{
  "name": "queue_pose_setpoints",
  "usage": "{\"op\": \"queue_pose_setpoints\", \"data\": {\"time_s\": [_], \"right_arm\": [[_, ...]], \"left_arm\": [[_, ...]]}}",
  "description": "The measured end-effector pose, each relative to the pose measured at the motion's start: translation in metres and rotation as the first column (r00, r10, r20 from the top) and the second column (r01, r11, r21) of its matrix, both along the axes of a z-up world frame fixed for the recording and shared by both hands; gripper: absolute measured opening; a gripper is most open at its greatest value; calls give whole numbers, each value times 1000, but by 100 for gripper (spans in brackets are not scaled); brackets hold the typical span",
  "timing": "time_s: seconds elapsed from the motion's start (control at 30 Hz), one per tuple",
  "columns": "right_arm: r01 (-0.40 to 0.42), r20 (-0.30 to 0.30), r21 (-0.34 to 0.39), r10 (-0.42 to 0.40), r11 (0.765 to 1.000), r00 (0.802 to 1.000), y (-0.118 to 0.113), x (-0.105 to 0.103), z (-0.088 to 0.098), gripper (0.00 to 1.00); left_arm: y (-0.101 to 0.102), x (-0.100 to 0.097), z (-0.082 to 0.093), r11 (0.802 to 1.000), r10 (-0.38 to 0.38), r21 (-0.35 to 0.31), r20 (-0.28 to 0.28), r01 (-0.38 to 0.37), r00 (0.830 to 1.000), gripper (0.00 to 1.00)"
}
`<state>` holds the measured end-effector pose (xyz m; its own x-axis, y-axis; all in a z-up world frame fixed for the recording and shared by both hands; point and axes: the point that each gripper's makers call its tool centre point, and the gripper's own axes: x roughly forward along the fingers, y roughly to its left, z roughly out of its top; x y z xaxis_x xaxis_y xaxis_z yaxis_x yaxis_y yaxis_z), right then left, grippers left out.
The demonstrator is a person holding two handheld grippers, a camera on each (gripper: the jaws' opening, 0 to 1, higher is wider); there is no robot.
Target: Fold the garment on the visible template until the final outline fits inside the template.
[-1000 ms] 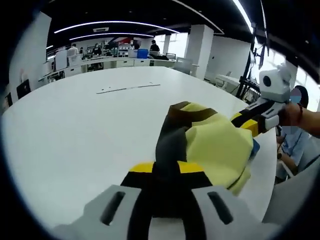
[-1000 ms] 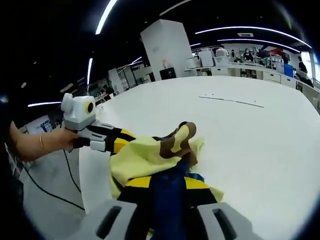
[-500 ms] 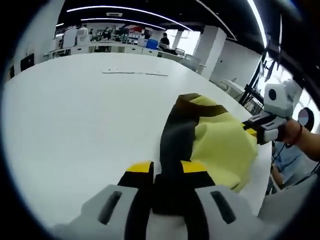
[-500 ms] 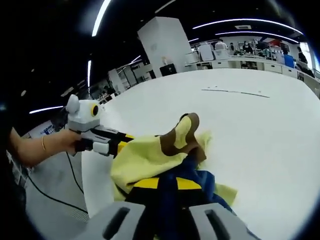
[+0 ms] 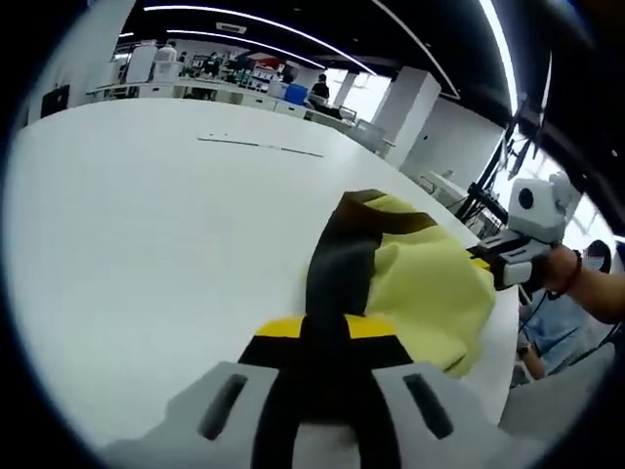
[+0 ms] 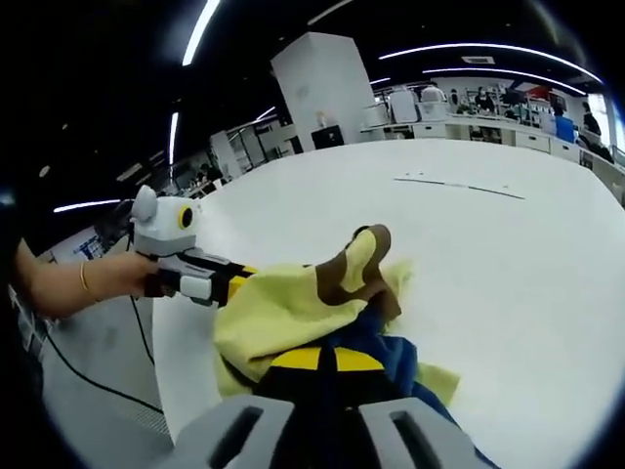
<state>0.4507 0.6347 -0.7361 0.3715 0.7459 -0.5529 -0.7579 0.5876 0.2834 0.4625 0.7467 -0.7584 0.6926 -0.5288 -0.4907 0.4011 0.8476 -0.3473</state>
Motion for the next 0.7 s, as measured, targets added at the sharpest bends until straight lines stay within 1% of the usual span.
{"op": "queue_pose_setpoints", "data": {"time_s": [0.07, 0.2, 0.3, 0.4, 0.43, 0.53, 0.6, 0.7], "right_arm": [[2, 7, -2, -2, 1000, 1000, -1, 0, 1, 0], [12, 35, -1, -12, 1000, 999, -3, 1, 6, 0], [22, 48, 4, -22, 1000, 999, -5, 2, 11, 0], [29, 70, 8, -30, 1000, 997, -9, 5, 17, 0], [29, 75, 8, -30, 1000, 997, -9, 5, 19, 0], [37, 90, 5, -37, 999, 995, -13, 8, 22, 0], [48, 102, 2, -48, 999, 994, -17, 11, 26, 0], [88, 125, 14, -89, 996, 988, -27, 18, 39, 0]], "left_arm": [[-1, 0, 2, 1000, -8, 20, 20, 7, 1000, 7], [2, 1, 6, 998, -14, 66, 60, 10, 998, 4], [3, 2, 10, 997, -6, 73, 75, 1, 997, 3], [6, 3, 16, 997, 1, 78, 105, -9, 994, 1], [7, 4, 19, 996, -5, 85, 123, -5, 992, 1], [7, 4, 25, 996, -5, 94, 144, -9, 989, 0], [11, 7, 33, 994, 10, 102, 171, -28, 985, 0], [17, 12, 51, 996, 49, 64, 211, -63, 976, 0]]}}
